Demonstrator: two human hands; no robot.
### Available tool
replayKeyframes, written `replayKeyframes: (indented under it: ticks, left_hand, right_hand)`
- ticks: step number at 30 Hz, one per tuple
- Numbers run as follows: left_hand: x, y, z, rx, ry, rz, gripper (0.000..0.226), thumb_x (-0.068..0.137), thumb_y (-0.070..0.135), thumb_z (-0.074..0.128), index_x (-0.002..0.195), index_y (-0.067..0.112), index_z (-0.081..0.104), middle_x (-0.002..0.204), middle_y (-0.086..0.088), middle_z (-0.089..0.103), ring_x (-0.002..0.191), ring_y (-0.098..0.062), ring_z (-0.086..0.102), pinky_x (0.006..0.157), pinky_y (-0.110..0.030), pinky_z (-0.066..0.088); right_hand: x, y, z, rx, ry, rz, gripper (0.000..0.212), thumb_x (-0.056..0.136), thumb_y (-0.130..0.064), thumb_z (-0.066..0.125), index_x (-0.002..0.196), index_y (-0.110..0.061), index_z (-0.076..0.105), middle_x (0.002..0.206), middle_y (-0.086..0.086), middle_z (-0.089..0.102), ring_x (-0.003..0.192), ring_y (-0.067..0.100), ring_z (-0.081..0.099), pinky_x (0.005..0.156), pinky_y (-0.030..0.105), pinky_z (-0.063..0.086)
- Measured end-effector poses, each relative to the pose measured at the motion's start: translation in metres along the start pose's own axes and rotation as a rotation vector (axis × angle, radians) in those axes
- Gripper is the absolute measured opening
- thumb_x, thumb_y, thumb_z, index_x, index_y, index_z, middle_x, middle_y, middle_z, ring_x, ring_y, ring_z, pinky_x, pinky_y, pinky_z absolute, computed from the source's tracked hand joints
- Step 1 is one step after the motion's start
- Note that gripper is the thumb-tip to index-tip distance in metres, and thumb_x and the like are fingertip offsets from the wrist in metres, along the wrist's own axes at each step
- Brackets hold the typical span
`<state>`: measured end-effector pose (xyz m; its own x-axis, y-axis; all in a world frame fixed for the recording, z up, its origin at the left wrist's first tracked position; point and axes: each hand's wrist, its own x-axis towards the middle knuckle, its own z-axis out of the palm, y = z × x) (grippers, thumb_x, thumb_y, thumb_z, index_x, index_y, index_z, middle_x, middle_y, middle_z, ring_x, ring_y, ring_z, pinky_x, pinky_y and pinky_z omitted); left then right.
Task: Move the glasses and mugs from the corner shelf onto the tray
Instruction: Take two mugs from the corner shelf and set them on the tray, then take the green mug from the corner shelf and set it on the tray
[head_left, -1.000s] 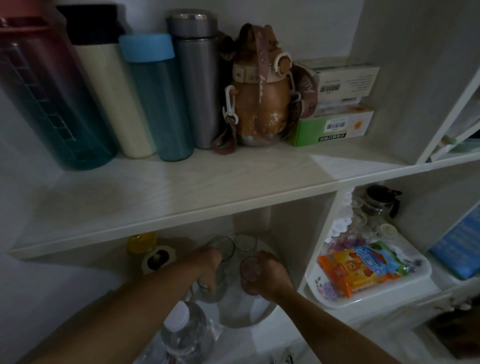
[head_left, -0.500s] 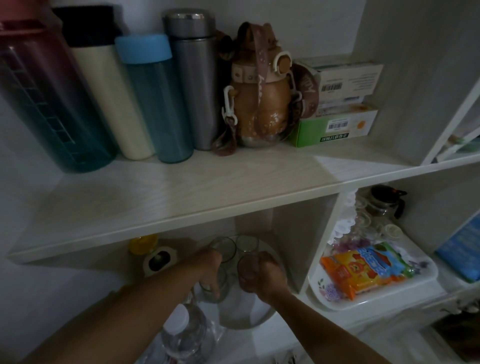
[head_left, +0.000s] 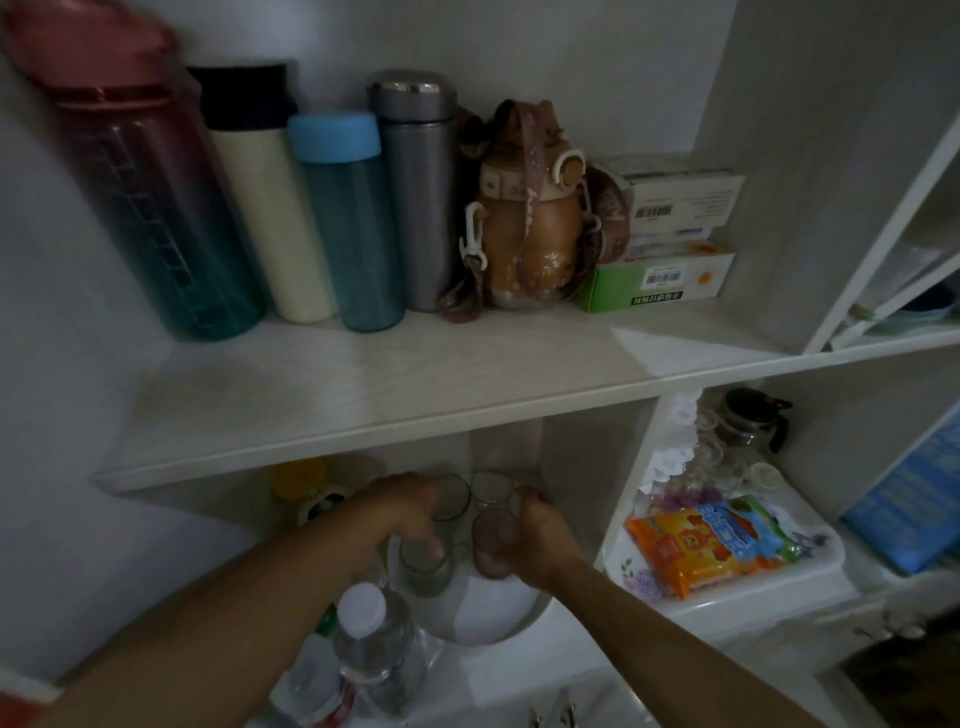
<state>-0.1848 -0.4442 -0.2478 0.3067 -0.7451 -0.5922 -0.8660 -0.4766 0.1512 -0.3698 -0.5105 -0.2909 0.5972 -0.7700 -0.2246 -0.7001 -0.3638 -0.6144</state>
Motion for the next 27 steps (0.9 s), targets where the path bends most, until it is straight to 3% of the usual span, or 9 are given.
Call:
replayKeyframes:
  ticks: [3, 9, 12, 16, 19, 21, 27]
  left_hand:
    - [-0.023, 0.005, -0.004, 0.061, 0.080, 0.042, 0.077, 0.074, 0.052, 0.076, 0.140, 0.022, 0.050, 0.138, -0.003, 0.056, 0.117, -0.025, 0.060, 0.090, -0.032, 0.052]
    - [-0.078, -0.001, -0.011, 0.095, 0.218, 0.136, 0.050, 0.071, 0.054, 0.071, 0.107, 0.020, 0.062, 0.111, -0.005, 0.067, 0.095, -0.023, 0.065, 0.084, -0.038, 0.056]
    - [-0.115, -0.010, -0.008, 0.066, 0.289, 0.180, 0.037, 0.074, 0.049, 0.070, 0.094, 0.020, 0.058, 0.105, -0.004, 0.065, 0.094, -0.025, 0.064, 0.080, -0.033, 0.053]
    - [-0.174, -0.026, 0.006, 0.122, 0.368, 0.261, 0.030, 0.079, 0.046, 0.065, 0.088, 0.020, 0.053, 0.094, -0.003, 0.058, 0.084, -0.023, 0.059, 0.064, -0.030, 0.044]
    - [-0.223, -0.038, 0.016, 0.239, 0.458, 0.343, 0.028, 0.083, 0.045, 0.061, 0.092, 0.020, 0.050, 0.100, -0.007, 0.060, 0.090, -0.028, 0.061, 0.071, -0.034, 0.049]
    - [-0.253, -0.044, 0.020, 0.263, 0.526, 0.371, 0.034, 0.084, 0.047, 0.061, 0.101, 0.018, 0.054, 0.105, -0.008, 0.063, 0.096, -0.029, 0.062, 0.075, -0.035, 0.050]
    - [-0.337, -0.065, 0.013, 0.147, 0.569, 0.351, 0.035, 0.083, 0.044, 0.066, 0.107, 0.019, 0.060, 0.104, -0.002, 0.064, 0.095, -0.023, 0.061, 0.081, -0.036, 0.052]
  right_hand:
    - [-0.016, -0.015, -0.015, -0.058, 0.013, -0.026, 0.075, 0.075, -0.035, 0.079, 0.135, -0.008, 0.044, 0.135, 0.017, 0.056, 0.122, 0.033, 0.057, 0.099, 0.032, 0.045]
    - [-0.071, -0.051, -0.034, -0.181, 0.027, -0.069, 0.032, 0.079, -0.025, 0.070, 0.104, -0.006, 0.069, 0.111, 0.015, 0.072, 0.107, 0.033, 0.067, 0.085, 0.030, 0.052]
    - [-0.105, -0.076, -0.033, -0.204, 0.078, -0.072, 0.029, 0.079, -0.027, 0.068, 0.103, -0.012, 0.069, 0.109, 0.013, 0.072, 0.103, 0.030, 0.068, 0.083, 0.031, 0.054]
    - [-0.157, -0.112, -0.028, -0.249, 0.096, -0.095, 0.020, 0.074, -0.017, 0.071, 0.091, -0.007, 0.068, 0.096, 0.012, 0.072, 0.090, 0.027, 0.068, 0.069, 0.025, 0.050]
    - [-0.191, -0.138, -0.024, -0.236, 0.123, -0.113, 0.015, 0.067, -0.015, 0.072, 0.075, -0.016, 0.060, 0.083, 0.009, 0.067, 0.080, 0.027, 0.068, 0.058, 0.025, 0.048]
    - [-0.213, -0.160, -0.024, -0.213, 0.131, -0.140, 0.021, 0.064, -0.013, 0.071, 0.080, -0.017, 0.057, 0.083, 0.004, 0.062, 0.078, 0.024, 0.064, 0.056, 0.024, 0.049]
    - [-0.258, -0.217, -0.028, -0.219, 0.161, -0.234, 0.055, 0.066, -0.024, 0.079, 0.118, -0.019, 0.060, 0.112, 0.000, 0.062, 0.100, 0.020, 0.062, 0.084, 0.033, 0.054]
